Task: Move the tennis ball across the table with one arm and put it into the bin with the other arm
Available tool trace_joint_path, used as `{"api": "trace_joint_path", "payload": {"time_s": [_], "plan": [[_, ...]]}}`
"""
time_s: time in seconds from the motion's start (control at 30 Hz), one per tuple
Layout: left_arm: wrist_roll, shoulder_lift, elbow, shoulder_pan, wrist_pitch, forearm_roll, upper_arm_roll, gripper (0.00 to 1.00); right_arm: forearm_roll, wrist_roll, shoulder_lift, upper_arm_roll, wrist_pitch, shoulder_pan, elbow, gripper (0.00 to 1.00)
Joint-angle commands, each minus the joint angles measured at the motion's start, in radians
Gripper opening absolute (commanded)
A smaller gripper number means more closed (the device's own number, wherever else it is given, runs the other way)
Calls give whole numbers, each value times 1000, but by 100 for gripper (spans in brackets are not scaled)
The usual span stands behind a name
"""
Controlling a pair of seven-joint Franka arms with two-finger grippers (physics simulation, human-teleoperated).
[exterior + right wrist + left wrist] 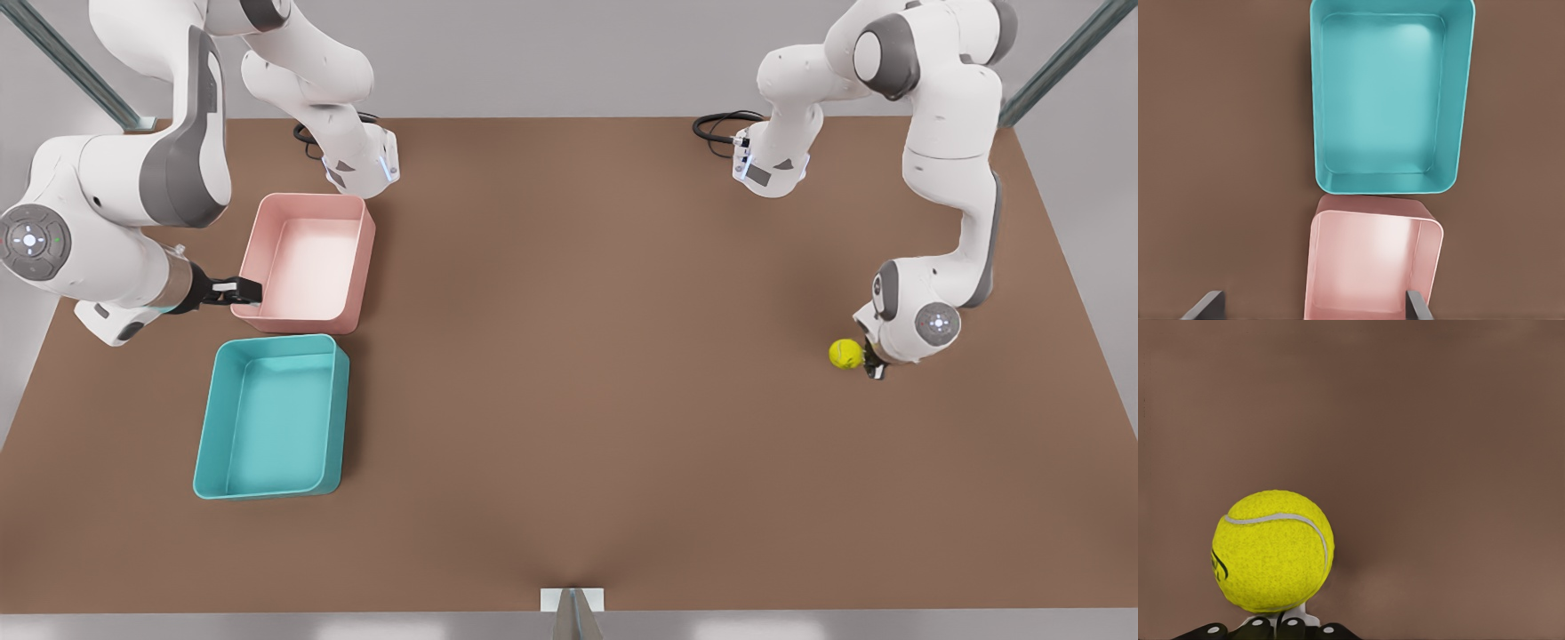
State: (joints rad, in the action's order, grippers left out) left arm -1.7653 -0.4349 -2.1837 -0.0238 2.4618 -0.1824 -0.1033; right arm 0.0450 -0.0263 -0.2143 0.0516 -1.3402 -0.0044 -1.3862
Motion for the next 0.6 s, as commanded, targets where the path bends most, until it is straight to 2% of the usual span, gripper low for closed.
{"api": "trace_joint_path", "payload": {"time_s": [0.0,0.07,0.17,0.2,0.23,0.27,0.3,0.33,0.37,0.4,0.43,0.47,0.57], "plan": [[519,5,-1,70,-3,90,65,21,0,2,1,-1,1,0,-1,100],[1147,4,22,113,-1,104,263,21,0,2,-5,1,1,0,1,100],[1181,25,64,88,-35,207,267,21,1,2,-7,1,1,1,1,100],[1262,25,153,84,-162,205,235,21,0,2,-7,1,1,1,1,100],[1490,19,356,58,-429,201,224,21,0,2,-7,1,1,1,1,100],[1544,18,508,38,-644,199,212,100,-2,2,-7,1,3,1,1,100],[1590,41,628,38,-837,205,99,100,-7,2,-13,2,4,1,1,100],[1788,51,719,50,-941,216,76,100,-7,2,-20,4,22,3,1,100],[1986,155,739,105,-1014,230,57,100,-4,-35,-48,10,46,30,6,100],[2023,211,728,139,-1073,228,47,100,-7,-53,-91,10,50,81,32,100],[2035,197,834,128,-1167,261,19,100,-10,-63,-172,11,56,145,42,100],[2015,188,857,125,-1181,262,19,100,-30,-73,-210,11,30,185,10,100],[2017,186,875,127,-1182,259,19,100,-8,-84,-281,11,-217,392,-2,100]]}}
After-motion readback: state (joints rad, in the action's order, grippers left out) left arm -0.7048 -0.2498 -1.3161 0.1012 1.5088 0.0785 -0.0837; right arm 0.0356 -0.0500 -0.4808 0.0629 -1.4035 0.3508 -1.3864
